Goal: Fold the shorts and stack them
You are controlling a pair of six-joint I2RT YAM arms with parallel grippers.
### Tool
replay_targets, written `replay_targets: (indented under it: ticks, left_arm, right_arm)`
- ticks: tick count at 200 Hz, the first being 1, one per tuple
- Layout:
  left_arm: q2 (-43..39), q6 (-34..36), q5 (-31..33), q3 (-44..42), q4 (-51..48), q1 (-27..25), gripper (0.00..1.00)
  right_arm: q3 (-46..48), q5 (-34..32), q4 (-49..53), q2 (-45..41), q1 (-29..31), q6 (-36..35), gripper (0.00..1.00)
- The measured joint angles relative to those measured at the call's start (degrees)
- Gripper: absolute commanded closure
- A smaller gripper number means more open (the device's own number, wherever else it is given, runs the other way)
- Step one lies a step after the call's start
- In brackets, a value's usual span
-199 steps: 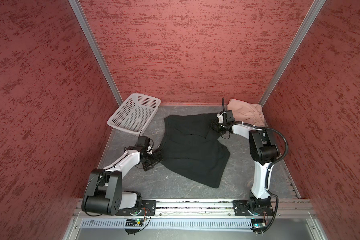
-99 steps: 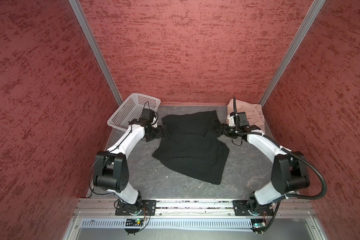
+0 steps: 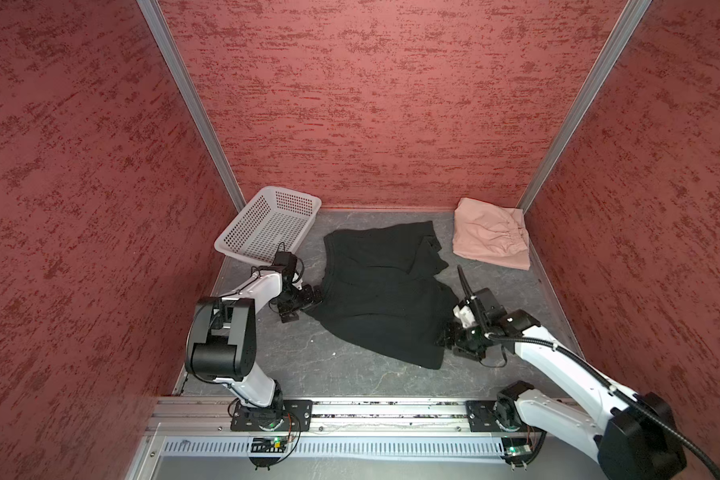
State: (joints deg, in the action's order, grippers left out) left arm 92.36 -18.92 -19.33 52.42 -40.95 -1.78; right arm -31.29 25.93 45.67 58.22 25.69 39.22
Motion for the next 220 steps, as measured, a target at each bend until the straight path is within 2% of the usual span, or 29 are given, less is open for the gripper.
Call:
replay_targets:
  ticks: [32, 64, 88, 122, 144, 164, 220]
  left_arm:
    - [-1.9, -0.8, -1.5, -2.5, 3.1, 0.8, 0.01]
    - [-3.2, -1.5, -2.0, -4.5, 6.1, 1.0, 0.06]
    - [-3.4, -1.8, -2.8, -5.2, 8.4, 0.9, 0.08]
    - [-4.0, -1.9, -3.2, -6.3, 10.4, 0.9, 0.11]
    - [-4.4, -2.3, -3.5, -7.3, 12.0, 0.8, 0.16]
    - [-4.5, -3.1, -3.3, -7.8, 13.0, 0.5, 0.28]
    - [-4.2, -4.2, -2.1, -8.0, 14.1, -2.3, 0.33]
  right_arm:
    - [6.3, 0.5, -4.2, 1.5, 4.4, 6.2, 0.35]
    - [6.5, 0.3, -8.2, 2.6, 5.9, 9.5, 0.35]
    - [7.2, -0.7, -12.7, 2.7, 6.1, 11.8, 0.38]
    - [9.5, -2.8, -17.4, 1.1, 6.4, 15.7, 0.56]
    - [10.0, -5.7, -17.0, 0.3, 6.5, 16.8, 0.81]
    - [10.0, -8.4, -15.5, 0.3, 6.5, 17.6, 0.98]
    - [7.2, -11.9, -12.4, 1.4, 6.5, 17.0, 1.0]
